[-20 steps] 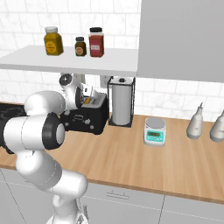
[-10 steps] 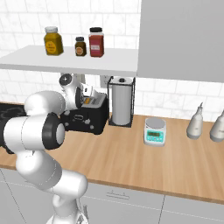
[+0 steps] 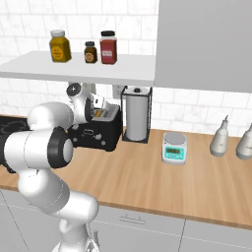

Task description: Start the toaster. Once the lever pops up, take the bread to the plate on the dining counter.

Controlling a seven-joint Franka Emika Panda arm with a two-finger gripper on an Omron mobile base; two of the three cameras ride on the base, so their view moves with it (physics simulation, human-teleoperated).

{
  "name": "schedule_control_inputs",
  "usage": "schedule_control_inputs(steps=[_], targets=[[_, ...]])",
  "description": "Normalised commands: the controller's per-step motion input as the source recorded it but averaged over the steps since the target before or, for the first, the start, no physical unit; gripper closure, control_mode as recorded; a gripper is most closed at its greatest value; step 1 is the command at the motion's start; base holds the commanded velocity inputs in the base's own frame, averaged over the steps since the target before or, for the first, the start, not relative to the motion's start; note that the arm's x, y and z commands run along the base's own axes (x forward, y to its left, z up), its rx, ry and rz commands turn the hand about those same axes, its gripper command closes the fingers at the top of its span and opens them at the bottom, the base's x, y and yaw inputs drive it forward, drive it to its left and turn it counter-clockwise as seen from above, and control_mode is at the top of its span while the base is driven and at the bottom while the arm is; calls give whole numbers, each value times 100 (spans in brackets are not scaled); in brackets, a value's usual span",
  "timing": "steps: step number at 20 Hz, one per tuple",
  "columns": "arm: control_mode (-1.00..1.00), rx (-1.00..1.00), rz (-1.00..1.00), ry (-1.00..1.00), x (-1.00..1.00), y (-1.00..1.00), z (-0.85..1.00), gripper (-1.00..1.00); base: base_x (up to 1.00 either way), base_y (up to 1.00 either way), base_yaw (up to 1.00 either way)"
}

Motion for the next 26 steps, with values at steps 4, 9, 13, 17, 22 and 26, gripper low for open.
schedule_control_inputs(steps=[4,9,13,17,22,26], targets=[[-100,0,0,0,0,0,0,-100,0,0,0],[-100,0,0,0,0,0,0,-100,0,0,0],[-100,0,0,0,0,0,0,-100,0,0,0],[-100,0,0,0,0,0,0,-100,0,0,0],[-100,0,0,0,0,0,0,-100,0,0,0],[-100,0,0,0,0,0,0,-100,0,0,0]])
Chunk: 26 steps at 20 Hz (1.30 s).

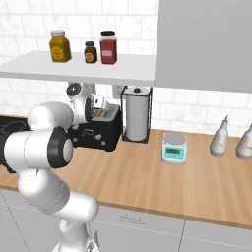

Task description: Start the toaster. Once the lever pops up, take the bread to the plate on the dining counter.

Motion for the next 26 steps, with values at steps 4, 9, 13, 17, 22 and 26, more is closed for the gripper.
schedule_control_inputs(steps=[4,9,13,17,22,26], targets=[[-100,0,0,0,0,0,0,-100,0,0,0],[-100,0,0,0,0,0,0,-100,0,0,0],[-100,0,0,0,0,0,0,-100,0,0,0],[-100,0,0,0,0,0,0,-100,0,0,0],[-100,0,0,0,0,0,0,-100,0,0,0],[-100,0,0,0,0,0,0,-100,0,0,0]])
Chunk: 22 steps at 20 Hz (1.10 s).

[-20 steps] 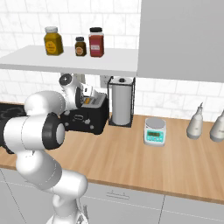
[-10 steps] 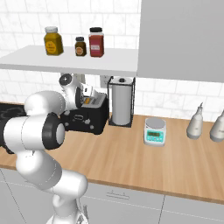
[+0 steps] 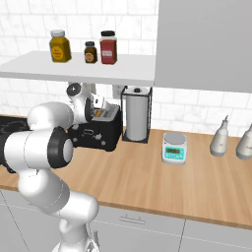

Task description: Start the toaster. Once the lever pops up, take the bread to the plate on the dining counter.

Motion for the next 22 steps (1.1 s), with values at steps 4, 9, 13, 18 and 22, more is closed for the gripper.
schedule_control_inputs(steps=[4,9,13,18,22], targets=[[-100,0,0,0,0,0,0,-100,0,0,0],[-100,0,0,0,0,0,0,-100,0,0,0],[-100,0,0,0,0,0,0,-100,0,0,0],[-100,0,0,0,0,0,0,-100,0,0,0],[-100,0,0,0,0,0,0,-100,0,0,0]])
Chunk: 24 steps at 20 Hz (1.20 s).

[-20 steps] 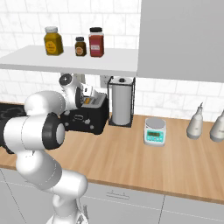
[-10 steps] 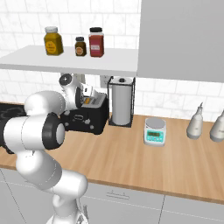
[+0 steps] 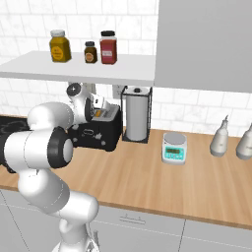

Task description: Start the toaster. Once the lever pops up, take the bread to the plate on the dining counter.

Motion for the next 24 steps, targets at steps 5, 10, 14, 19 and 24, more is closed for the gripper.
schedule_control_inputs(steps=[5,10,14,19,24], targets=[[-100,0,0,0,0,0,0,-100,0,0,0],[-100,0,0,0,0,0,0,-100,0,0,0],[-100,0,0,0,0,0,0,-100,0,0,0],[-100,0,0,0,0,0,0,-100,0,0,0],[-100,0,0,0,0,0,0,-100,0,0,0]])
